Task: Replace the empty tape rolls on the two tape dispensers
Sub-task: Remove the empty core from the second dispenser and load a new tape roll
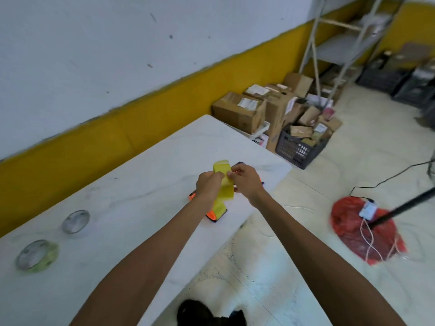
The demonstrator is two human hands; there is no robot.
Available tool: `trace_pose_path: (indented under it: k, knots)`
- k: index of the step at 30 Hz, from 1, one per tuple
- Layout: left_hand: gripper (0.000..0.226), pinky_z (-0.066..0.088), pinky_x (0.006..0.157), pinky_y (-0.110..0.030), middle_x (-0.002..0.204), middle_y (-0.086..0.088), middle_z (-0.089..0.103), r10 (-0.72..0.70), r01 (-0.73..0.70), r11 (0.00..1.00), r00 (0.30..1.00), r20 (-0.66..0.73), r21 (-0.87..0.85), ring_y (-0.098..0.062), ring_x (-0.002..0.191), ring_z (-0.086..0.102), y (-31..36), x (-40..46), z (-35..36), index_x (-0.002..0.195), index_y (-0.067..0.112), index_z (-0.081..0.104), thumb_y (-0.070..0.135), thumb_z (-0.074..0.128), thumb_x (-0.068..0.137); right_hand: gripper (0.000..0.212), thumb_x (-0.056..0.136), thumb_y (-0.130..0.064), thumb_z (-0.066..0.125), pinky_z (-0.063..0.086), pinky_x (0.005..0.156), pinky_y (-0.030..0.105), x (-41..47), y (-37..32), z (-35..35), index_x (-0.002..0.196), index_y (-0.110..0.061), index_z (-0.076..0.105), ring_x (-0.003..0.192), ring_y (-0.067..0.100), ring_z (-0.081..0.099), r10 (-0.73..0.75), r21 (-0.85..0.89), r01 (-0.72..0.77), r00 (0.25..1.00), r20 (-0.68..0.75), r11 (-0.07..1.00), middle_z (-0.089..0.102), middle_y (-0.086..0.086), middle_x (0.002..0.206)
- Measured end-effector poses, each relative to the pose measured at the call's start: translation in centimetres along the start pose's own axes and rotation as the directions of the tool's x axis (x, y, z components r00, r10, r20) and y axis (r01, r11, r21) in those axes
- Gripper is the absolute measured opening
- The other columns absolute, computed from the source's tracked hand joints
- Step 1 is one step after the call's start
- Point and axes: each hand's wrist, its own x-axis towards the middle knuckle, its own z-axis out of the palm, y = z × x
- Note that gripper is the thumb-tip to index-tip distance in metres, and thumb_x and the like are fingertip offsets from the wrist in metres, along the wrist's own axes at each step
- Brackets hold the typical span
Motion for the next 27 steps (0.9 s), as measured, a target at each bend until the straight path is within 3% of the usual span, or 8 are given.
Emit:
trace_pose_path:
  k: [3,6,8,11,13,17,23,27]
  knots:
    - [0.023,0.056,0.087,-0.05,0.088,-0.013,0.069,0.002,-0.002,1.0,0.998,0.066,0.007,-0.032,0.089,0.066,0.9,0.8,4.2,0.073,0.014,0.063,0.032,0.056,0.061,0.01,0.088,-0.021,0.061,0.056,0.071,0.044,1.7,0.9,-3.8,0.091,-0.012,0.062,0.078,0.028,0.061,0.024,-0.044,-0.027,0.998,-0.06,0.999,0.064,0.009,0.087]
    - [0.036,0.055,0.09,-0.053,0.105,-0.017,0.07,-0.004,0.004,1.0,0.991,0.134,0.001,-0.036,0.1,0.066,1.3,2.6,8.0,0.09,0.012,0.067,0.031,0.053,0.062,0.012,0.09,-0.023,0.056,0.06,0.074,0.051,3.9,1.8,-6.8,0.094,-0.012,0.061,0.09,0.033,0.065,0.05,-0.092,-0.06,0.993,-0.103,0.994,0.065,0.013,0.101]
    - [0.039,0.056,0.088,-0.052,0.105,-0.016,0.069,-0.016,0.017,1.0,0.986,0.165,-0.006,-0.038,0.101,0.064,1.9,3.9,10.2,0.096,0.009,0.066,0.029,0.053,0.065,0.011,0.092,-0.022,0.054,0.058,0.08,0.052,5.8,2.3,-8.3,0.095,-0.013,0.06,0.094,0.032,0.065,0.059,-0.115,-0.074,0.99,-0.13,0.991,0.065,0.011,0.101]
    - [0.026,0.053,0.067,-0.035,0.095,-0.01,0.06,-0.044,0.047,0.999,0.984,0.173,-0.016,-0.03,0.086,0.059,3.1,6.5,13.1,0.102,0.007,0.061,0.02,0.053,0.081,0.016,0.095,-0.02,0.05,0.053,0.076,0.042,9.4,2.9,-9.9,0.103,-0.009,0.059,0.092,0.027,0.061,0.071,-0.163,-0.098,0.984,-0.166,0.982,0.062,0.007,0.1]
    - [0.029,0.046,0.071,-0.033,0.095,-0.008,0.06,-0.051,0.053,0.999,0.986,0.157,-0.005,-0.027,0.086,0.056,3.6,9.1,15.0,0.107,0.005,0.063,0.018,0.05,0.085,0.015,0.096,-0.019,0.049,0.049,0.071,0.036,11.9,3.2,-10.8,0.103,-0.01,0.057,0.09,0.024,0.058,0.085,-0.179,-0.119,0.979,-0.187,0.977,0.06,0.005,0.1]
    - [0.029,0.052,0.083,-0.043,0.102,-0.015,0.067,-0.11,0.114,0.993,0.982,0.151,-0.016,-0.031,0.094,0.062,4.3,13.6,18.0,0.099,0.008,0.065,0.022,0.049,0.079,0.015,0.095,-0.018,0.05,0.046,0.066,0.029,17.0,3.5,-12.5,0.105,-0.011,0.058,0.094,0.027,0.06,0.106,-0.234,-0.141,0.982,-0.155,0.962,0.063,0.008,0.103]
    - [0.029,0.042,0.067,-0.031,0.097,-0.007,0.058,-0.144,0.141,0.989,0.983,0.114,0.033,-0.023,0.089,0.054,4.1,16.0,20.2,0.112,0.008,0.059,0.02,0.043,0.091,0.02,0.095,-0.014,0.047,0.05,0.07,0.033,20.8,4.6,-13.7,0.11,-0.01,0.059,0.092,0.027,0.061,0.189,-0.292,-0.2,0.98,-0.066,0.935,0.064,0.011,0.104]
    - [0.02,0.041,0.062,-0.028,0.084,-0.004,0.062,-0.154,0.149,0.98,0.988,-0.029,-0.128,-0.017,0.071,0.052,2.2,16.6,18.4,0.09,0.012,0.065,0.017,0.045,0.088,0.021,0.096,-0.014,0.046,0.047,0.062,0.027,22.2,5.0,-14.0,0.112,-0.008,0.059,0.083,0.021,0.058,0.197,-0.4,-0.173,0.98,0.02,0.9,0.062,0.008,0.1]
